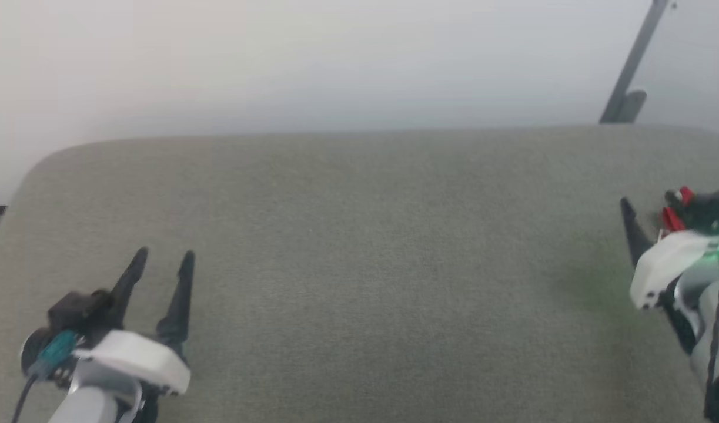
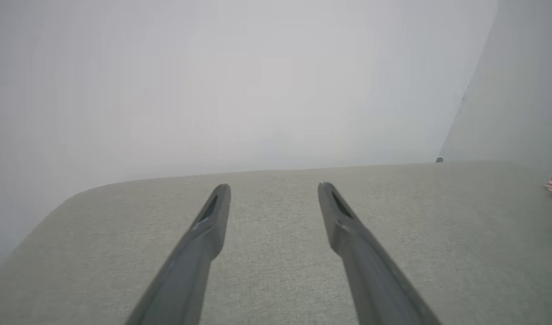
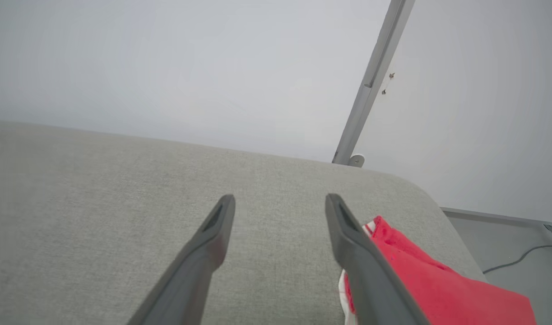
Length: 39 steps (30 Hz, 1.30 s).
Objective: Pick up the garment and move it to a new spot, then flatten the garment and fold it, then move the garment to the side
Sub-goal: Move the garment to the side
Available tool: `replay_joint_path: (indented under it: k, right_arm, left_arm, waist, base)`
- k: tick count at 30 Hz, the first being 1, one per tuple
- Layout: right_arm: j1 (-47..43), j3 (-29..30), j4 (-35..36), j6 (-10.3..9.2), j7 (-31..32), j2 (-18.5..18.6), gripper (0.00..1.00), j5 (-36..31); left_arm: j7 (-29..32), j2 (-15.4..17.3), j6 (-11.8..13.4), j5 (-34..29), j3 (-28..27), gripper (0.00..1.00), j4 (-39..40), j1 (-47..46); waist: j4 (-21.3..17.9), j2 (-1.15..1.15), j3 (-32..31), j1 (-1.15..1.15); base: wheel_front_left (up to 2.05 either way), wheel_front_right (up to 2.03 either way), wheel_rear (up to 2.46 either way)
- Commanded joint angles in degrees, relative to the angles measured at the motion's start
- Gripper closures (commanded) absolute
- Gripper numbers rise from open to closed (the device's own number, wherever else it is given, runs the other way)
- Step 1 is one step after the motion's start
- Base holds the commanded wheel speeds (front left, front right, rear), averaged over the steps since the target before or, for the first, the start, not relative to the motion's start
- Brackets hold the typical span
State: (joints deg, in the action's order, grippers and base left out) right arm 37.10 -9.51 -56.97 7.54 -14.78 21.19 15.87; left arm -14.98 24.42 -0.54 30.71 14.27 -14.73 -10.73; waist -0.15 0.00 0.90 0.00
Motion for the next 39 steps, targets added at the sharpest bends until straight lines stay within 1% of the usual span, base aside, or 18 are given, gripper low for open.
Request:
replay_joint_path:
  k: [1,4,7,10,17,24,27,32,39]
  right_arm:
    - [-2.06,-0.47,1.73,-0.11,-0.42,-0.39,0.00,0.44]
    - [-6.04,0.22,7.22,-0.11,-0.39,-0.15,0.00,1.25]
    - [-10.80,1.78,13.23,-0.11,-0.40,-0.73,0.00,1.14]
    - [-15.23,3.90,18.90,-0.11,-0.41,-1.78,0.00,0.20]
    - [-25.21,9.76,29.98,-0.11,-0.36,-5.66,0.00,-4.03]
    - [-32.98,14.77,36.75,-0.11,-0.37,-9.94,0.00,-5.73]
    - [-35.58,16.04,38.91,-0.11,-0.37,-11.48,0.00,-6.44]
    - [-37.66,16.75,40.86,-0.11,-0.37,-12.23,0.00,-7.09]
    - [-38.51,17.25,41.91,-0.11,-0.37,-12.98,0.00,-7.71]
  left_arm:
    - [-0.24,-0.04,0.28,-0.70,-1.11,0.00,1.01,1.77]
    - [-0.24,-0.15,0.63,-1.54,-3.76,0.00,3.21,5.10]
    - [-0.24,-0.72,0.80,-2.14,-6.15,0.00,5.05,8.00]
    - [-0.24,-0.84,0.35,-3.27,-7.89,0.00,6.07,10.20]
    - [-0.24,-2.74,-0.70,-5.19,-11.88,0.00,7.84,14.04]
    - [-0.25,-4.87,-2.27,-6.93,-15.06,0.00,8.78,17.09]
    - [-0.25,-5.99,-3.11,-7.48,-16.77,0.00,9.23,18.30]
    - [-0.25,-7.16,-4.80,-8.57,-18.46,0.00,9.04,19.33]
    - [-0.25,-8.25,-6.06,-9.54,-19.24,0.00,8.80,19.01]
  waist:
    - [1.52,0.00,-1.71,0.00]
    - [2.36,0.00,-2.52,0.00]
    - [3.01,0.00,-3.05,0.00]
    - [3.48,0.00,-3.45,0.00]
    - [3.85,0.00,-4.04,0.00]
    - [3.60,0.00,-4.44,0.00]
    - [3.19,0.00,-4.45,0.00]
    - [2.69,0.00,-4.28,0.00]
    - [2.72,0.00,-4.52,0.00]
  base:
    - [0.00,0.00,0.00]
    - [0.00,0.00,0.00]
    - [0.00,0.00,0.00]
    - [0.00,0.00,0.00]
    - [0.00,0.00,0.00]
    - [0.00,0.00,0.00]
    - [0.00,0.00,0.00]
    - [0.00,0.00,0.00]
    - [0.00,0.00,0.00]
